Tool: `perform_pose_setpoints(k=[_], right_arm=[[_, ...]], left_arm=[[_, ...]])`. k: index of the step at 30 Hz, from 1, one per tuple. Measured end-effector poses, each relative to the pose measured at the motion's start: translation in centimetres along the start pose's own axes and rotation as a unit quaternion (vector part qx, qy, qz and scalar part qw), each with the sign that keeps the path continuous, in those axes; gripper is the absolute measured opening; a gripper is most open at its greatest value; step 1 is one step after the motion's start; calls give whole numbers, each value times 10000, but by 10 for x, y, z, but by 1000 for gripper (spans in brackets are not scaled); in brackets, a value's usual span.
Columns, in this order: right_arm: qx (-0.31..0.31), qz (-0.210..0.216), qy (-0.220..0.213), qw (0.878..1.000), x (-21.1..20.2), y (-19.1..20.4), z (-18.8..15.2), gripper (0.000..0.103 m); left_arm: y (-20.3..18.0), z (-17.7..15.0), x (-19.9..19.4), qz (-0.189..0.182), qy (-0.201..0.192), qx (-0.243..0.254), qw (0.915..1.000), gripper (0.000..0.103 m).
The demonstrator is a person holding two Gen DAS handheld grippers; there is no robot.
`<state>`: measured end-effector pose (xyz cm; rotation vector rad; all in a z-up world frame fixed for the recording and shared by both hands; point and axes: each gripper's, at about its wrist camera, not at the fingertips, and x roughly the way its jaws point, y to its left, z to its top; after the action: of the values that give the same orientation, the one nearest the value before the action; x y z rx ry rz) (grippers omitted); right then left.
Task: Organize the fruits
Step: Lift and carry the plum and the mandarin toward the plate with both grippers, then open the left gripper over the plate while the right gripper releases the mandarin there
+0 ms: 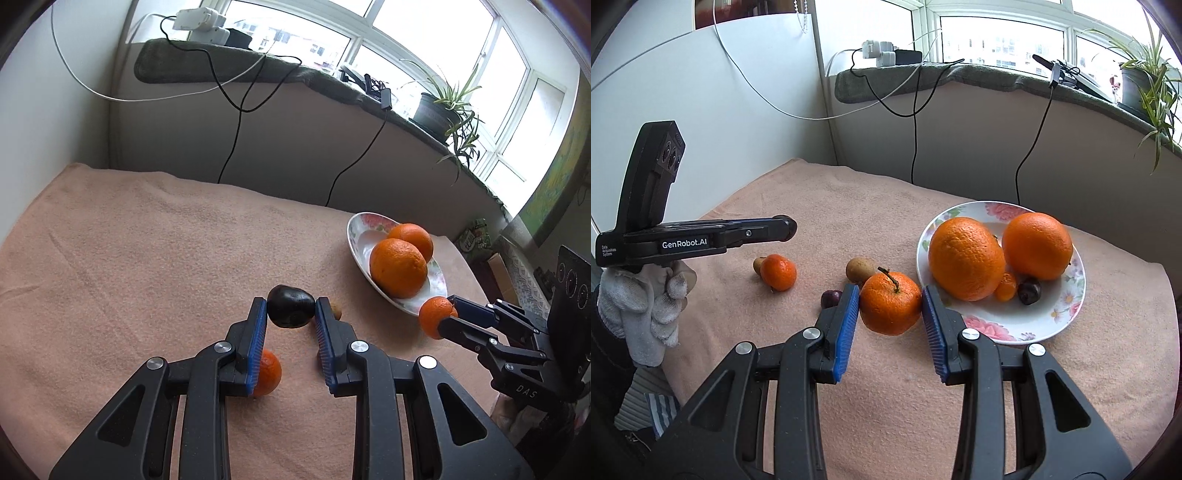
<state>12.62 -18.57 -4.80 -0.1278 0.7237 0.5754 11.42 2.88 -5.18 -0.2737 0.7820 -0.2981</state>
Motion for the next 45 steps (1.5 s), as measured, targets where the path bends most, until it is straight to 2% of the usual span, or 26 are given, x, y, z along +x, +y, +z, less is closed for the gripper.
perform_pose_setpoints(k=[18, 45], right_arm=[[426, -379, 32, 9984, -1, -53, -7, 37], [421, -543, 208, 9974, 18, -77, -7, 37]], left_arm=[[-42, 33, 51, -305, 219, 406, 9985, 25], [-60, 62, 110, -455, 532, 473, 9964, 25]])
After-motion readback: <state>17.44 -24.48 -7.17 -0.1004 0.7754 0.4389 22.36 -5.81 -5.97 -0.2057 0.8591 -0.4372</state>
